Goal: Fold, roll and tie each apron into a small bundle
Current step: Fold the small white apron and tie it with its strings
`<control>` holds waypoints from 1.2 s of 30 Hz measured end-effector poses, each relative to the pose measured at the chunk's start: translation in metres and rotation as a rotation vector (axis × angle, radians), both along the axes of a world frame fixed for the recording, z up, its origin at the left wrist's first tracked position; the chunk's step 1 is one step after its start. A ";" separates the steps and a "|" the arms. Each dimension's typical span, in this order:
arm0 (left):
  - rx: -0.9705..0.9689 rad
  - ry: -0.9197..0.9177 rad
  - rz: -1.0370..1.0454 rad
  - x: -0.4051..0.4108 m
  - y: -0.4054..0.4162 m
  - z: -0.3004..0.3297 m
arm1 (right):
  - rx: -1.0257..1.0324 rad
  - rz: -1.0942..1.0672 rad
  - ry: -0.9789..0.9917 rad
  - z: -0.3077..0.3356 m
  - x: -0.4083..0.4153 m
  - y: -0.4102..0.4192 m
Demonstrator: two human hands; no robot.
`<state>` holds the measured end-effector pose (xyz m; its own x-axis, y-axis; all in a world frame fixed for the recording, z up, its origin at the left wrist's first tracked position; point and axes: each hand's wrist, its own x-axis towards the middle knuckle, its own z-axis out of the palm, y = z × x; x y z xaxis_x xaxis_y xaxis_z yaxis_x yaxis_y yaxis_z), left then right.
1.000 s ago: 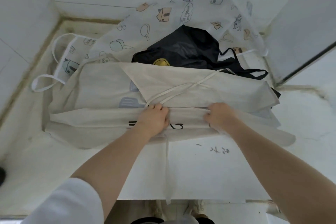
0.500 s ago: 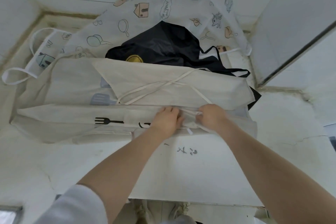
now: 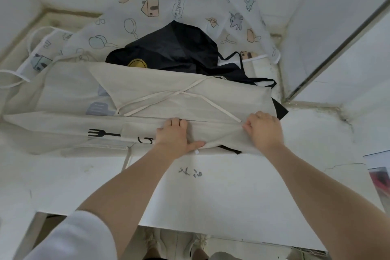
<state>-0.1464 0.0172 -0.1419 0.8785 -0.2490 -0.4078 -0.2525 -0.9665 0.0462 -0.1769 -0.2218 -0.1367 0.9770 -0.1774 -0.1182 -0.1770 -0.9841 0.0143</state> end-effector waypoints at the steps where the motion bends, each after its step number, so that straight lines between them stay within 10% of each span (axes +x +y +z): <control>1: 0.013 0.003 0.011 0.000 -0.002 0.001 | 0.040 -0.037 -0.018 -0.006 -0.005 -0.001; 7: 0.066 0.061 0.158 -0.001 -0.021 0.006 | 0.267 -0.456 0.059 -0.005 -0.016 -0.011; 11: 0.046 0.065 0.181 0.000 -0.022 0.006 | 0.839 -0.633 0.064 0.010 -0.011 -0.019; 18: 0.097 0.060 0.132 -0.003 -0.022 0.011 | 0.672 -0.359 0.045 0.017 -0.016 -0.040; 25: 0.052 0.081 0.026 0.000 -0.014 0.012 | -0.060 -0.244 0.083 0.029 0.003 0.005; 30: -0.195 0.152 -0.068 0.016 0.021 0.015 | 0.200 0.154 -0.101 0.035 0.026 0.058; 36: 0.110 -0.190 -0.185 0.034 0.067 0.032 | 0.350 0.215 0.060 0.037 0.063 0.110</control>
